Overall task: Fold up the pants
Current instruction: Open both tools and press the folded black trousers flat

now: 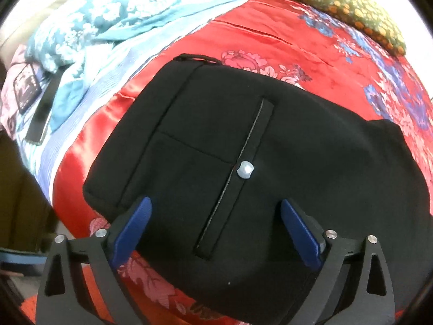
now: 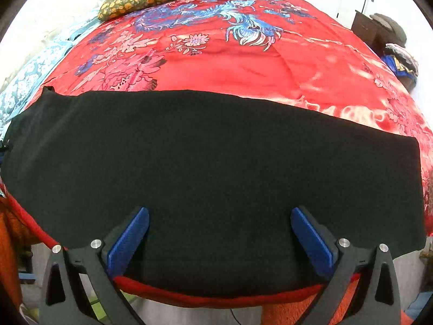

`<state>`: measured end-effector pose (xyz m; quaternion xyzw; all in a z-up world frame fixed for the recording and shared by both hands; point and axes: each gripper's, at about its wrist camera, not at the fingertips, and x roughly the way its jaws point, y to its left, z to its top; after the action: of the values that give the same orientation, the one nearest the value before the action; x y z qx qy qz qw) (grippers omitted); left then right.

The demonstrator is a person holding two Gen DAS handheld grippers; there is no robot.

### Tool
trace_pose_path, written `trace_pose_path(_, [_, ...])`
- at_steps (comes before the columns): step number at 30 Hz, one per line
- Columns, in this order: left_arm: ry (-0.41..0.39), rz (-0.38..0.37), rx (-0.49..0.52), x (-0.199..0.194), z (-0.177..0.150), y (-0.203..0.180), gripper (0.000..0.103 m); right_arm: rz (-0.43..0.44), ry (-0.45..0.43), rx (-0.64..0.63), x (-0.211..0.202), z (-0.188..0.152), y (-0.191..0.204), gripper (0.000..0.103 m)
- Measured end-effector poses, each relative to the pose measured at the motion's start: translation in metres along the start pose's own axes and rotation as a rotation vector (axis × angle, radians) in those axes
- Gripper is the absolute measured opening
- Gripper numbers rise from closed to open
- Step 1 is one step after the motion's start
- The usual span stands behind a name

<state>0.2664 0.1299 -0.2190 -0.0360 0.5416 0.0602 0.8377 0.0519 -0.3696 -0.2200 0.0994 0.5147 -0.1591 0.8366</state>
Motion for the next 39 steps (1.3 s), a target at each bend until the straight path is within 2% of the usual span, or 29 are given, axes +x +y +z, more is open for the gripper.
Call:
trace_pose_path(8, [-0.042, -0.015, 0.007, -0.009, -0.001, -0.007, 0.100, -0.009, -0.026, 0.008, 0.000, -0.002, 0.002, 0.103])
trace_pose_path(19, [-0.124, -0.064, -0.073, -0.030, 0.001, -0.001, 0.100, -0.013, -0.047, 0.015, -0.001, -0.006, 0.001, 0.103])
trace_pose_path(24, [-0.127, -0.063, -0.056, -0.032, 0.000, -0.007, 0.100, -0.012, -0.070, 0.013, -0.003, -0.011, 0.000, 0.103])
trace_pose_path(39, [-0.132, -0.078, -0.024, -0.035, -0.001, -0.024, 0.100, -0.017, -0.069, 0.009, -0.003, -0.015, 0.001, 0.103])
